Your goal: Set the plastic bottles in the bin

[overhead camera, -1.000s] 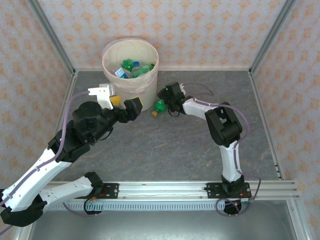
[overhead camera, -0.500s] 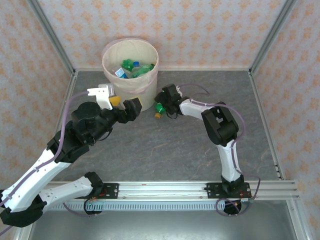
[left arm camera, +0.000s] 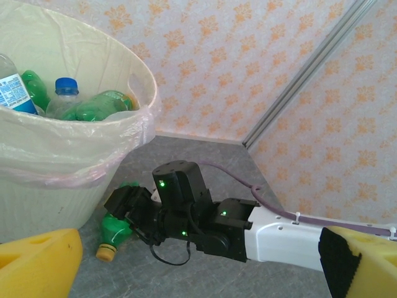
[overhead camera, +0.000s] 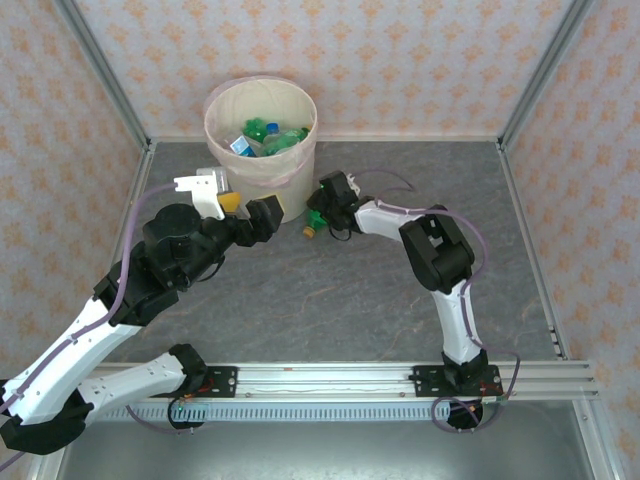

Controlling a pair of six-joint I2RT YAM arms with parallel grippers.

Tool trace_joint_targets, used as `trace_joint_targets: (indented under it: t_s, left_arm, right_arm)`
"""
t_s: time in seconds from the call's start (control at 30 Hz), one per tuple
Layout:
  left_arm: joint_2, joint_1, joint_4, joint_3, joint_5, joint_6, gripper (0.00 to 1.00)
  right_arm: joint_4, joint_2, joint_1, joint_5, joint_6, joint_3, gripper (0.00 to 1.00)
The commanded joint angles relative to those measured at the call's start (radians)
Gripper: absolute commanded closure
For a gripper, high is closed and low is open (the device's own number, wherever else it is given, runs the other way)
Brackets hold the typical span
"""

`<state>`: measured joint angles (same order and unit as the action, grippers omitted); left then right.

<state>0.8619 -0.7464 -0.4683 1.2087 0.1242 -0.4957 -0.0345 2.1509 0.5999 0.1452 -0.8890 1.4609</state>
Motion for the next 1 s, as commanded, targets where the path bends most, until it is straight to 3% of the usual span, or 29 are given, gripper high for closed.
trace_joint_targets:
  t_s: [0.0,0.23,0.67,0.97]
  left_arm:
    - [-0.015,-0.006,-0.021,0.01,0.027,0.014,0.01]
    - [-0.008,-0.006,-0.014,0.009,0.027,0.004,0.01]
    - [-0.053,-0.007,-0.013,0.012,0.192,-0.035,0.01]
    - [-0.073,-0.006,-0.007,0.013,0.267,-0.059,0.01]
  right_arm:
    - [-0.007,-0.08,0.006,-0.062,0.011,-0.044,0.36]
    - [-0.018,-0.225,0.004,-0.153,0.065,-0.107,0.37]
    - [0.001,-0.512,-0.003,-0.234,0.115,-0.187,0.37]
    - [0.039,-0.672,0.001,-0.21,0.151,-0.141,0.38]
